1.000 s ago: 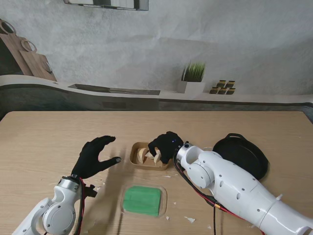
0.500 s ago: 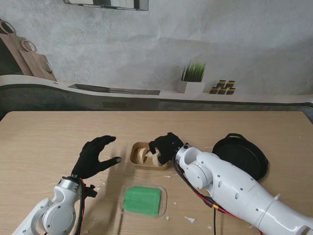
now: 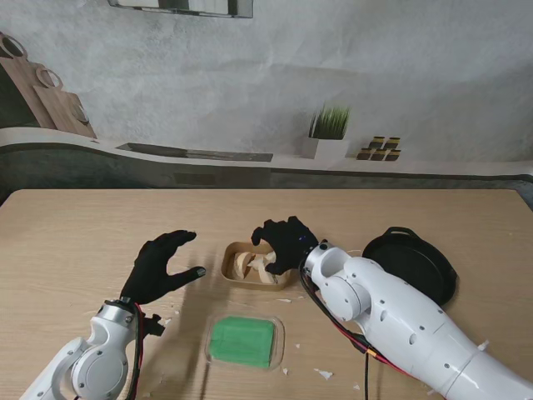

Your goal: Load dumplings into a food container

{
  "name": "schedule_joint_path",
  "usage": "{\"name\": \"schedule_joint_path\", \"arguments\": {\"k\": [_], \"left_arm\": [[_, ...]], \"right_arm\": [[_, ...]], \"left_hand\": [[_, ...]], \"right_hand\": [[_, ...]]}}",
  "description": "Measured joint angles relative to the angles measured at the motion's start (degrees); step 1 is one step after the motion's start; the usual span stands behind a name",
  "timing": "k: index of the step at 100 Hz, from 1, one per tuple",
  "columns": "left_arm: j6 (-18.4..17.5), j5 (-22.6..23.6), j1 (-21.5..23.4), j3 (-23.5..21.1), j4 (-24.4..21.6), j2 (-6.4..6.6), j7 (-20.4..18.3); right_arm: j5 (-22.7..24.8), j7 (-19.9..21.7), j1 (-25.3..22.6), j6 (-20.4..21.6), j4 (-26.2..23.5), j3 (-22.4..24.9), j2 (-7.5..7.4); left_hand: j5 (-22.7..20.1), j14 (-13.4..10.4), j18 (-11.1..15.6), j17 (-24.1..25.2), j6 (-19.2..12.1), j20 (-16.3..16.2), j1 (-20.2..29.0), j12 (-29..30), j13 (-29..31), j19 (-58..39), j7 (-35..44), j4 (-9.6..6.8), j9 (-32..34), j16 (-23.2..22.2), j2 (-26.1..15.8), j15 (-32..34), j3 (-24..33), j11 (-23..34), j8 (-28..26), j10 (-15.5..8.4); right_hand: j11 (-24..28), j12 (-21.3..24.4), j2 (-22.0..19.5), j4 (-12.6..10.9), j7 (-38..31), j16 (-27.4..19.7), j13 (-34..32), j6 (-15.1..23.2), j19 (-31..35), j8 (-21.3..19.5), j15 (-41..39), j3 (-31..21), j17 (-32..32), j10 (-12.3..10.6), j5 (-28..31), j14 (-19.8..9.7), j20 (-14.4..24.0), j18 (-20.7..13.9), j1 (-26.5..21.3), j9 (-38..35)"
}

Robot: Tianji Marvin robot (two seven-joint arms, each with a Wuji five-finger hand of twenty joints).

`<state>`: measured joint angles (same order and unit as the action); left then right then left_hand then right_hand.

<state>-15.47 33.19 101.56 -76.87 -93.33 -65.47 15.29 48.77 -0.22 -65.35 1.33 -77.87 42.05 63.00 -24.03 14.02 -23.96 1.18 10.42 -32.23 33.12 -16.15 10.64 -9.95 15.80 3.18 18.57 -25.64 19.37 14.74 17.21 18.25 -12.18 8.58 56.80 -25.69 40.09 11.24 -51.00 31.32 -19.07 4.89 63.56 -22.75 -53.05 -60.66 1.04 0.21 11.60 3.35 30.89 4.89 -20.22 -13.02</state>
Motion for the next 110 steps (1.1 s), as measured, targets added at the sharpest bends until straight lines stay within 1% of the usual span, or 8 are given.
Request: {"name": "schedule_joint_path", "arguments": {"k": [25,42,52,63,67,78,90,110], "left_arm": [[0.2,0.7,0.4,-0.3,-0.5,0.07,-0.5],[1.2,4.0,2.9,-2.0,-3.0,0.2,-0.7],[2.0,5.4,5.0,-3.0,-4.5,0.49,-1.0],[3.9,8.4,7.6,-3.9,-6.1,1.12,-3.5],[4.4,10.7,8.3,-4.1,-6.4,1.43,-4.5],[5.1,14.3,9.5,-3.6,-6.0,2.28,-4.4],[8.1,13.1,10.0,-1.7,-5.4,2.66,-3.6],[14.2,10.4,9.7,1.2,-4.0,2.65,-5.8]], "right_arm": [[4.4,4.1,-9.9,3.7,-12.2,12.3,-1.35],[7.3,5.9,-19.6,5.7,-21.3,20.5,-2.5],[7.2,6.2,-25.7,1.6,-26.2,22.9,-2.9],[7.1,9.4,-31.9,-4.2,-31.2,24.3,-3.11],[7.1,10.1,-33.6,-5.1,-32.2,24.4,-3.22],[7.6,11.5,-36.1,-7.0,-33.3,23.8,-3.52],[7.5,12.1,-36.9,-12.7,-33.8,21.6,-3.87],[5.4,13.6,-36.3,-24.9,-33.9,16.4,-4.02]], "left_hand": [[-3.0,0.0,0.0,0.0,-0.1,0.0,1.4,-0.7,0.0,0.0,1.8,0.0,0.7,-0.1,0.0,0.0,0.0,0.4,-1.4,0.0],[-3.8,0.0,0.0,-0.8,-0.1,-0.6,1.4,-9.5,1.5,0.0,8.5,0.0,6.6,-7.1,0.0,8.3,1.0,7.4,-7.7,0.0],[-8.0,1.2,0.0,-1.2,-0.1,-2.0,1.4,-15.3,3.9,0.0,12.7,0.0,11.9,-11.6,0.0,14.0,1.0,10.5,-11.7,1.5],[-16.5,3.1,0.0,-1.7,0.6,-3.5,1.2,-19.9,7.6,-0.1,15.7,0.0,19.2,-15.3,0.0,18.6,1.0,12.7,-14.7,2.7],[-20.7,3.1,0.0,-1.0,-0.9,-3.5,1.2,-21.2,8.1,-0.1,17.0,0.0,20.6,-16.0,0.0,19.3,0.5,12.9,-15.8,2.7],[-26.2,3.1,0.7,2.1,-3.0,-3.5,1.2,-21.2,8.0,0.0,17.1,0.0,20.6,-16.0,-0.8,19.3,-0.7,12.5,-16.3,2.7],[-29.1,1.4,1.4,3.8,-3.2,-3.4,1.3,-20.3,5.4,0.7,16.8,0.0,17.9,-16.0,-1.4,18.8,-2.0,10.6,-16.3,2.5],[-29.1,-1.1,3.2,4.2,-1.3,3.1,2.1,-15.4,-0.3,3.4,10.7,0.0,11.1,-12.7,-1.5,13.0,-3.4,7.5,-12.9,2.3]], "right_hand": [[-0.3,1.3,-5.6,-1.2,0.7,-1.1,2.6,-1.6,-3.3,1.4,1.9,7.0,-1.2,0.0,-1.6,-0.1,0.9,-0.6,3.3,0.9],[-0.7,1.3,-8.1,-1.2,0.6,-1.4,0.4,-5.2,-3.5,1.5,1.6,9.2,0.6,2.2,4.1,1.2,2.1,-0.3,3.5,-5.3],[0.7,-0.2,-9.7,-1.2,-0.3,-0.3,-5.4,-7.4,-0.7,1.6,-1.5,10.1,3.7,4.9,11.9,4.3,4.0,1.1,4.1,-13.0],[1.0,-0.7,-11.5,-1.2,0.5,0.4,-10.7,-9.6,3.0,1.6,-3.3,10.1,7.0,8.6,19.7,7.8,4.8,4.5,5.5,-19.9],[1.2,-0.7,-12.2,-1.2,0.7,0.5,-11.8,-9.6,4.0,1.7,-3.7,10.1,8.1,8.8,20.9,8.3,5.0,5.1,6.5,-21.0],[1.2,-1.0,-15.6,-1.2,2.3,0.7,-12.1,-10.1,5.1,1.5,-4.5,12.3,8.6,8.9,20.9,8.3,5.0,5.2,8.4,-21.5],[1.2,-1.2,-17.7,-1.2,2.5,1.1,-12.1,-10.2,5.9,1.0,-5.1,12.8,8.9,9.4,21.4,8.4,5.0,5.3,9.7,-21.5],[1.2,-1.4,-21.1,-1.2,2.9,1.3,-12.2,-10.3,6.5,0.9,-5.3,12.8,9.1,9.9,22.1,9.0,5.0,5.8,11.2,-21.5]]}}
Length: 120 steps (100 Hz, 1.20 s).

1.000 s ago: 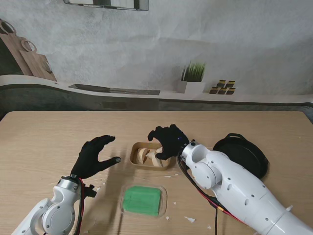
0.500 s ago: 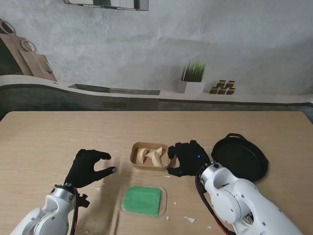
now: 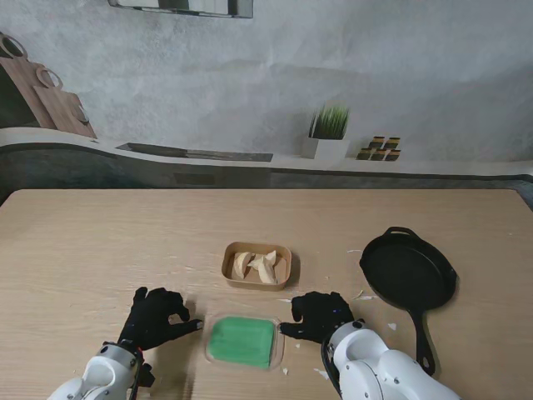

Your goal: Load dumplings into a food container

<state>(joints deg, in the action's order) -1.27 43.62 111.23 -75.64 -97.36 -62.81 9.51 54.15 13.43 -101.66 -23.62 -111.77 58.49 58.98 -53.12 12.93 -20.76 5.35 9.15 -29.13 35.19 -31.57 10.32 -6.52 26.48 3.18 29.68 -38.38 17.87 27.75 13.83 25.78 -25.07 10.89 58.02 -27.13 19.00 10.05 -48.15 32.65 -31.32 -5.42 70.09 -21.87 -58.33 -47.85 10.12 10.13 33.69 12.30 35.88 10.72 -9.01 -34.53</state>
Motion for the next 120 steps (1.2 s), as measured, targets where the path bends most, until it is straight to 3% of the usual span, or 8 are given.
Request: {"name": "schedule_joint_path", "arguments": {"k": [8,23,58,70,83,94,109,120], "left_arm": [[1.8,0.3,-0.6,1.4,0.6,0.07,-1.3],[3.3,-0.8,-2.0,3.4,0.9,0.14,-1.6],[3.7,-1.0,-4.3,5.8,1.4,0.18,-3.1],[3.8,-1.3,-4.5,6.0,1.6,0.18,-3.0],[3.8,-1.5,-4.6,6.2,1.6,0.18,-2.9],[4.0,-1.7,-4.6,6.4,1.5,0.18,-3.0],[4.5,-3.9,-4.6,6.5,1.1,0.18,-3.6],[4.5,-3.8,-4.5,6.6,0.9,0.17,-3.7]], "right_arm": [[-1.1,0.4,0.8,-3.4,0.5,-1.9,0.0],[-2.4,0.8,3.0,-8.7,1.7,-5.0,-0.01],[-8.0,0.2,7.4,-16.2,4.0,-10.4,-0.12],[-8.3,0.0,8.8,-17.2,4.3,-12.3,-0.22],[-15.0,-2.0,10.3,-19.7,4.5,-13.6,-0.06],[-14.2,-1.7,10.6,-20.0,4.5,-14.3,0.12],[-17.3,-4.2,10.2,-21.3,4.2,-14.2,0.83],[-21.7,-7.0,9.3,-22.6,3.8,-13.4,1.77]], "left_hand": [[0.1,-0.4,0.3,0.0,0.9,0.9,0.0,0.6,-0.6,0.2,-1.4,0.0,-0.8,1.2,0.0,-1.5,0.0,-0.4,0.7,-0.2],[0.8,-1.0,0.8,-0.1,-0.2,2.1,0.0,0.7,-1.2,0.9,0.5,0.0,-1.9,1.3,-0.1,-2.6,-0.1,-0.4,0.0,-0.7],[0.7,-1.7,1.0,-0.1,-0.8,3.1,0.7,1.0,-1.2,0.9,3.0,0.0,-3.0,1.9,-0.1,-2.7,0.2,-0.4,-0.9,-0.9],[0.7,-1.7,1.0,-0.1,-0.8,3.4,0.7,1.0,-1.2,0.9,3.5,0.0,-3.0,1.9,-0.1,-2.7,0.8,-0.4,-1.7,-0.9],[0.7,-1.7,1.0,-0.1,-0.8,3.5,0.7,1.0,-1.2,0.9,3.5,0.0,-3.0,1.9,0.0,-2.7,1.4,-0.4,-1.7,-0.9],[0.8,-1.7,1.0,-0.1,-0.3,3.5,0.7,1.0,-1.2,0.9,3.5,0.0,-3.0,1.9,0.1,-2.7,2.2,-0.4,-1.7,-1.4],[1.2,-1.7,1.0,-0.1,2.6,3.5,2.7,1.0,-1.2,0.9,3.5,0.0,-3.0,1.9,0.9,-2.7,4.3,-0.2,-1.7,-1.4],[1.4,-1.7,1.0,-0.1,3.6,3.8,2.7,1.0,-1.2,1.0,3.5,0.0,-3.0,1.9,0.9,-2.7,5.0,-0.1,-1.7,-1.4]], "right_hand": [[0.0,0.0,0.0,0.0,0.1,0.1,1.0,0.0,0.1,0.0,-0.1,0.0,-1.2,0.1,-0.1,0.0,0.0,0.1,0.0,0.8],[0.0,-0.1,-0.7,0.0,0.6,0.1,3.0,-0.6,0.1,0.0,-0.3,0.0,-3.0,0.1,-0.2,0.0,0.0,-0.6,0.0,2.8],[0.6,-0.3,-1.3,0.0,0.0,0.4,6.9,-0.7,-0.5,-1.1,-0.5,-0.1,-6.0,0.1,-1.9,0.0,0.6,-1.7,0.0,6.4],[0.6,-0.3,-1.3,0.0,-1.1,0.6,9.2,-1.5,-1.3,-1.3,-0.9,-0.1,-7.8,0.1,-2.0,-0.4,0.7,-2.7,0.0,9.0],[1.5,-1.1,-1.3,0.0,-1.1,3.7,13.0,-1.6,-2.6,-1.7,-4.1,-0.1,-9.6,0.1,-2.5,-1.5,1.2,-4.2,0.0,11.7],[1.5,-0.1,-1.3,0.0,-0.7,3.4,13.5,-1.6,-3.3,-1.8,-3.6,-0.1,-10.7,-1.1,-2.5,-1.9,1.3,-5.1,-0.2,14.8],[0.2,0.7,-1.3,0.0,0.3,3.6,17.5,-3.1,-6.7,-1.4,-4.1,-1.1,-12.9,-3.3,-1.4,-4.2,1.9,-7.8,-3.5,20.0],[-0.1,1.3,-0.7,0.0,0.3,3.7,19.9,-5.1,-8.4,-1.1,-4.0,-2.6,-13.0,-3.5,-0.7,-6.1,2.0,-8.7,-7.0,21.4]]}}
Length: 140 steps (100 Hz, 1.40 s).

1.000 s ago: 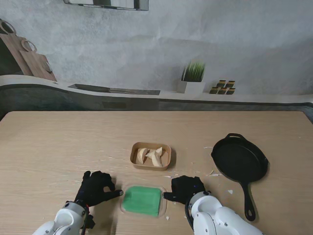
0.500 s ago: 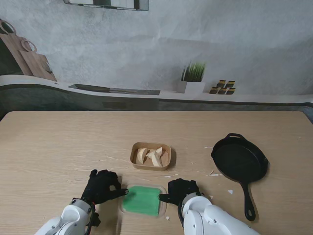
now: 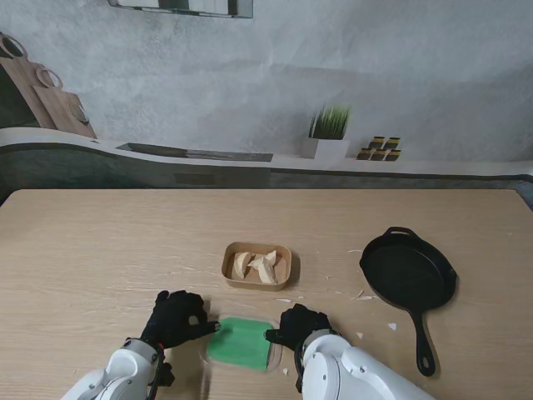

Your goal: Load dumplings into a food container

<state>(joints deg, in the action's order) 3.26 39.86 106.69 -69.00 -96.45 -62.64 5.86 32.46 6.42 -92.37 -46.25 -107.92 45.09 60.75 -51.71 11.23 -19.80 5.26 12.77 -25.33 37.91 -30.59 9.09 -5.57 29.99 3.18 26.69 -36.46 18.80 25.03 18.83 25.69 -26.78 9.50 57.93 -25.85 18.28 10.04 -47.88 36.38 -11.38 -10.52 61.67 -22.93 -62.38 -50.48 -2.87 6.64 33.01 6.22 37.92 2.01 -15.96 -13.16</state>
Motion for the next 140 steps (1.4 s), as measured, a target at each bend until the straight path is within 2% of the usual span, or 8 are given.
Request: {"name": "schedule_joint_path", "arguments": {"k": [34,53,78,85,92,101,110,140], "left_arm": [[-0.1,-1.3,0.4,-0.1,-0.2,-0.13,0.2],[-0.3,-1.8,0.7,-0.2,-0.3,-0.23,0.5],[-0.5,-1.8,0.8,-0.2,-0.3,-0.25,0.5],[-0.6,-1.8,0.9,-0.2,-0.3,-0.27,0.5],[-0.7,-1.8,0.9,-0.2,-0.3,-0.29,0.5],[-0.9,-1.8,1.1,-0.3,-0.3,-0.35,0.6],[-1.4,-1.8,1.4,-0.5,-0.1,-0.54,1.3],[-5.1,0.4,2.2,-1.8,1.0,-1.25,6.2]], "right_arm": [[-6.9,-6.5,-3.3,-1.6,-0.9,3.3,3.46],[-13.2,-12.5,-5.2,-0.9,-1.4,5.5,5.76],[-11.8,-15.5,-5.5,-1.6,-0.8,4.4,8.08],[-11.9,-17.4,-5.4,-2.2,-0.2,4.2,8.95],[-11.2,-18.1,-5.2,-2.6,0.4,3.9,9.49],[-6.0,-17.7,-4.7,-3.2,1.3,3.2,9.52],[-4.7,-17.7,-4.5,-3.2,1.7,3.4,9.39],[-12.5,-20.7,-6.0,-0.7,0.9,7.3,10.1]], "left_hand": [[0.7,0.0,0.0,0.0,1.9,0.1,0.0,0.0,0.0,0.0,0.0,0.0,0.0,0.0,0.6,0.0,2.3,0.0,0.4,0.0],[0.9,0.0,0.0,0.0,3.5,0.1,-0.2,0.0,0.0,0.0,-0.3,-0.01,0.0,0.0,0.7,0.0,3.2,0.0,1.0,0.0],[0.9,0.0,0.0,0.0,3.8,0.1,-0.2,0.0,0.0,0.0,-0.6,-0.01,0.0,0.0,1.2,-0.1,3.2,0.0,1.8,0.0],[0.9,0.0,0.0,0.0,3.8,0.1,-0.5,0.0,0.0,0.0,-1.0,-0.01,0.0,0.0,1.2,-0.1,3.2,0.0,1.9,0.0],[0.9,0.0,0.0,0.0,3.8,0.1,-0.8,0.0,0.0,0.0,-1.0,-0.01,0.0,0.0,1.2,-0.1,3.2,0.0,2.3,0.0],[0.9,0.0,0.0,0.0,1.1,0.1,-0.8,0.0,0.0,0.0,-2.6,-0.01,0.0,0.0,1.2,-0.1,3.2,0.0,3.8,0.0],[2.3,0.0,0.0,0.0,0.2,0.1,-0.8,0.1,0.0,0.0,-5.7,-0.01,-0.5,0.0,1.2,-0.1,3.2,0.0,5.6,0.0],[16.0,0.0,0.0,0.0,-1.0,-1.1,-1.6,5.1,-0.7,-0.1,-10.9,-0.01,-5.4,2.2,-0.6,-3.1,0.2,-3.1,7.9,0.0]], "right_hand": [[-1.0,1.0,4.1,0.0,-0.3,-3.6,-0.2,-1.8,-2.5,0.0,5.6,-4.3,0.2,-0.1,-0.2,-0.5,1.3,-0.4,-6.6,0.0],[-3.2,1.8,8.5,0.0,-5.5,-7.6,-11.1,-1.8,-3.6,-0.8,13.1,-7.8,6.2,2.9,-10.7,5.1,1.4,5.3,-9.1,-7.8],[1.7,-2.0,16.7,0.0,-14.6,-5.6,-27.1,3.6,8.5,-2.7,5.9,-14.2,16.5,1.5,-17.5,6.9,-0.2,10.2,-11.3,-19.8],[3.8,-0.9,19.7,0.0,-16.7,-4.7,-32.1,3.6,13.1,-2.7,1.9,-15.4,19.2,1.4,-13.9,6.7,-1.3,11.1,-13.8,-27.2],[5.3,2.1,22.8,3.8,-21.0,-4.9,-40.1,3.6,17.4,6.4,-1.4,-15.9,24.5,1.4,-6.2,6.6,-2.9,13.3,-17.0,-37.6],[5.8,5.1,25.4,5.3,-23.7,-6.1,-47.9,4.3,20.6,10.4,-5.1,-15.9,30.1,1.9,1.8,6.6,-3.9,15.5,-19.2,-45.8],[5.3,5.7,26.7,6.0,-23.2,-7.7,-51.6,4.9,21.5,10.5,-6.4,-15.8,32.7,1.9,7.4,6.7,-4.4,16.3,-19.2,-49.8],[6.2,-0.5,26.7,6.6,-22.9,-7.4,-53.0,4.9,24.9,5.1,-14.3,-16.2,34.2,3.0,7.8,6.7,-4.5,16.9,-19.4,-50.2]]}}
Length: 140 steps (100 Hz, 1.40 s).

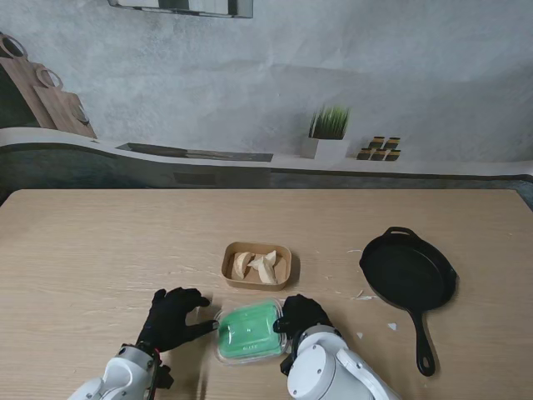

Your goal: Load dumplings into a food container

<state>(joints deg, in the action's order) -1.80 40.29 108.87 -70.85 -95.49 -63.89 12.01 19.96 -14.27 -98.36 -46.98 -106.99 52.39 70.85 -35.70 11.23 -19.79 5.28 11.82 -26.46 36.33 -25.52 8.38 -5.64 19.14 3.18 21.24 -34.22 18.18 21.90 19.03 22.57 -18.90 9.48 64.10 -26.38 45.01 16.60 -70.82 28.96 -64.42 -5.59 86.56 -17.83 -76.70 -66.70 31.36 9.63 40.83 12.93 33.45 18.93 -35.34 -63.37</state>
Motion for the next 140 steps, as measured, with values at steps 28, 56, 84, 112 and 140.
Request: {"name": "schedule_joint_path", "arguments": {"k": [28,56,84,112,140], "left_arm": [[-2.0,-1.8,0.6,-3.5,-1.8,-1.4,6.5],[-3.5,-3.0,0.4,-5.5,-1.9,-2.2,8.8],[-4.2,-3.2,-0.3,-5.6,-0.6,-2.2,8.8],[-4.4,-3.5,-0.8,-5.4,0.0,-2.2,9.1],[-4.6,-3.9,-1.5,-4.8,0.7,-2.26,9.4]], "right_arm": [[-10.1,-1.3,-1.0,0.3,-4.5,3.2,1.74],[-11.6,-2.1,0.3,-1.0,-5.5,3.9,2.87],[-22.1,-7.3,0.1,-1.2,-4.9,5.7,5.59],[-24.4,-8.2,2.0,1.5,-5.1,5.0,5.78],[-24.7,-12.0,9.2,5.0,1.5,3.0,7.87]], "left_hand": [[2.9,0.0,0.0,0.0,0.0,-1.3,0.1,1.5,-0.6,0.0,-0.4,0.0,-1.5,0.9,-1.7,-1.9,-3.1,-0.8,0.8,0.0],[2.9,0.0,0.0,0.1,0.8,-1.9,0.1,1.5,-0.6,0.0,-0.4,0.0,-1.5,0.9,-2.3,-1.9,-4.7,-0.8,1.3,0.0],[2.9,0.0,0.0,0.1,1.4,-2.0,0.1,1.6,-0.6,0.0,-0.4,0.0,-1.5,0.9,-2.8,-2.0,-5.2,-0.8,1.4,0.0],[2.9,0.0,0.0,0.1,1.4,-2.6,0.2,2.1,-0.6,0.0,-0.4,0.0,-1.5,0.9,-3.3,-2.4,-5.3,-0.8,1.8,0.0],[2.9,0.0,0.0,0.1,1.3,-2.7,0.2,2.1,-0.6,0.0,-0.4,0.0,-1.5,0.9,-3.8,-2.4,-5.9,-0.8,1.8,0.0]], "right_hand": [[3.6,-2.5,-0.1,0.0,0.0,1.2,0.0,0.0,0.2,-3.3,-2.4,-2.0,-1.1,0.3,-1.0,0.8,0.1,0.0,-0.6,0.0],[4.2,-3.0,-0.1,0.0,-0.1,1.5,0.1,0.0,0.2,-5.4,-3.6,-3.5,-1.3,0.8,-1.2,1.1,0.2,0.1,-0.6,0.0],[5.0,-4.3,-0.8,0.0,-0.2,2.8,0.2,-0.1,0.2,-7.6,-5.1,-3.6,-3.0,2.0,-2.5,2.2,0.8,0.8,-1.2,1.1],[5.4,-4.6,-2.1,0.0,-0.2,3.1,0.9,-0.1,0.2,-8.3,-5.2,-3.6,-3.8,2.0,-3.4,2.3,1.3,0.8,-1.2,1.7],[5.4,-4.8,-2.3,0.0,-0.2,3.6,0.9,-0.1,0.2,-8.3,-5.8,-3.6,-3.7,2.0,-3.5,2.3,1.9,0.8,-1.2,1.8]]}}
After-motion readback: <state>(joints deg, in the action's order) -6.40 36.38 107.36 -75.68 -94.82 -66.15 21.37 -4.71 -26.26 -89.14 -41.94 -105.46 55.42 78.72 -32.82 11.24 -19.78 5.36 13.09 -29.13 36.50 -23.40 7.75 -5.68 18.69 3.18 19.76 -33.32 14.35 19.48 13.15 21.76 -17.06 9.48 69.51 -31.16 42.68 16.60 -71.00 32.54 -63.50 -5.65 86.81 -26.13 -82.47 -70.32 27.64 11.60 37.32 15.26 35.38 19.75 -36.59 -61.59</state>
